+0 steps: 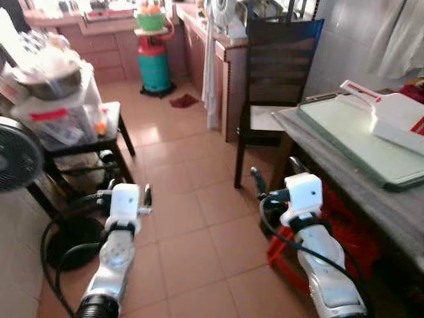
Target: Setting the table
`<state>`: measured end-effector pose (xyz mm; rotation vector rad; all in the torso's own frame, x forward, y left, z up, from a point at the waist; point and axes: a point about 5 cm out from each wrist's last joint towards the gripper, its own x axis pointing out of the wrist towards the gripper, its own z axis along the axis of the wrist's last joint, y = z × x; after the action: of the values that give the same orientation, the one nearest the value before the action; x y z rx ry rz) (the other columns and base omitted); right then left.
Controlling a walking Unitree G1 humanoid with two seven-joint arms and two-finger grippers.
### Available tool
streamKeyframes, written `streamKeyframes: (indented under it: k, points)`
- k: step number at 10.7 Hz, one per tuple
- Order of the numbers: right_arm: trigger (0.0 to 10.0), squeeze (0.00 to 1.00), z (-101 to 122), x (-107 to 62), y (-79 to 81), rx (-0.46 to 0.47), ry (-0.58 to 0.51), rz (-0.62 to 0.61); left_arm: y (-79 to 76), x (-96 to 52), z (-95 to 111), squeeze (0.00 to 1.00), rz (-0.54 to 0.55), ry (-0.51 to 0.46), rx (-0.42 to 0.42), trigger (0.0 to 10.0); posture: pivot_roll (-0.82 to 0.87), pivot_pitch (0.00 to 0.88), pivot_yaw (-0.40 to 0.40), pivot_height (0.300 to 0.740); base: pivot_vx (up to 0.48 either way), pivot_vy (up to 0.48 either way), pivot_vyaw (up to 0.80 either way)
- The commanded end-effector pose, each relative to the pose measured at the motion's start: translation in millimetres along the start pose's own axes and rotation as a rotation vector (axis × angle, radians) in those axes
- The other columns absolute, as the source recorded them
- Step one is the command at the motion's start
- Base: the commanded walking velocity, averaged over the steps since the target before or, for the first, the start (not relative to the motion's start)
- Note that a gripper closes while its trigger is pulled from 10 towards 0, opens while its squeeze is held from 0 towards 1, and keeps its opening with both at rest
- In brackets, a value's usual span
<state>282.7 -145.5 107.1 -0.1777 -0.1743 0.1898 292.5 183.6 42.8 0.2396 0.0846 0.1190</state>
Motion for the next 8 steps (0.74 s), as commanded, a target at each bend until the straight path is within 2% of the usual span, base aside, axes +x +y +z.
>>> streamKeyframes:
  k: [1, 2, 3, 4, 7, 8]
  points:
    - [10.0, 0.00, -12.3, -3.7, -9.0, -0.004, 0.044, -0.033, -9.0, 0.7, -3.1, 0.00, -0.022, 0.019, 0.008, 10.0, 0.06, 0.000, 0.031, 0.740, 0.000, 0.356, 0.00]
    - [10.0, 0.00, -27.8, -5.0, -9.9, -0.002, 0.103, -0.033, -13.3, -3.0, -15.7, 0.00, -0.065, 0.078, 0.009, 10.0, 0.06, 0.000, 0.026, 0.740, 0.000, 0.352, 0.00]
    - [10.0, 0.00, -49.1, -9.7, -13.1, 0.019, 0.191, -0.070, -19.2, -8.6, -28.9, 0.00, -0.157, 0.136, 0.039, 10.0, 0.06, 0.000, 0.021, 0.740, 0.000, 0.000, 0.00]
    - [10.0, 0.00, -68.8, -16.4, -15.2, 0.051, 0.277, -0.106, -19.6, -12.7, -41.6, 0.00, -0.202, 0.214, 0.054, 10.0, 0.07, 0.000, 0.020, 0.740, 0.000, 0.000, 0.00]
    - [10.0, 0.00, -121.7, -50.8, -11.1, 0.135, 0.591, -0.146, -27.1, -35.9, -76.6, 0.00, -0.302, 0.437, 0.117, 10.0, 0.06, 0.000, 0.026, 0.740, 0.000, 0.000, 0.00]
    - [10.0, 0.00, -134.8, -64.8, -7.4, 0.178, 0.689, -0.164, -29.7, -47.3, -90.0, 0.00, -0.327, 0.546, 0.104, 10.0, 0.06, 0.000, 0.032, 0.740, 0.000, 0.000, 0.00]
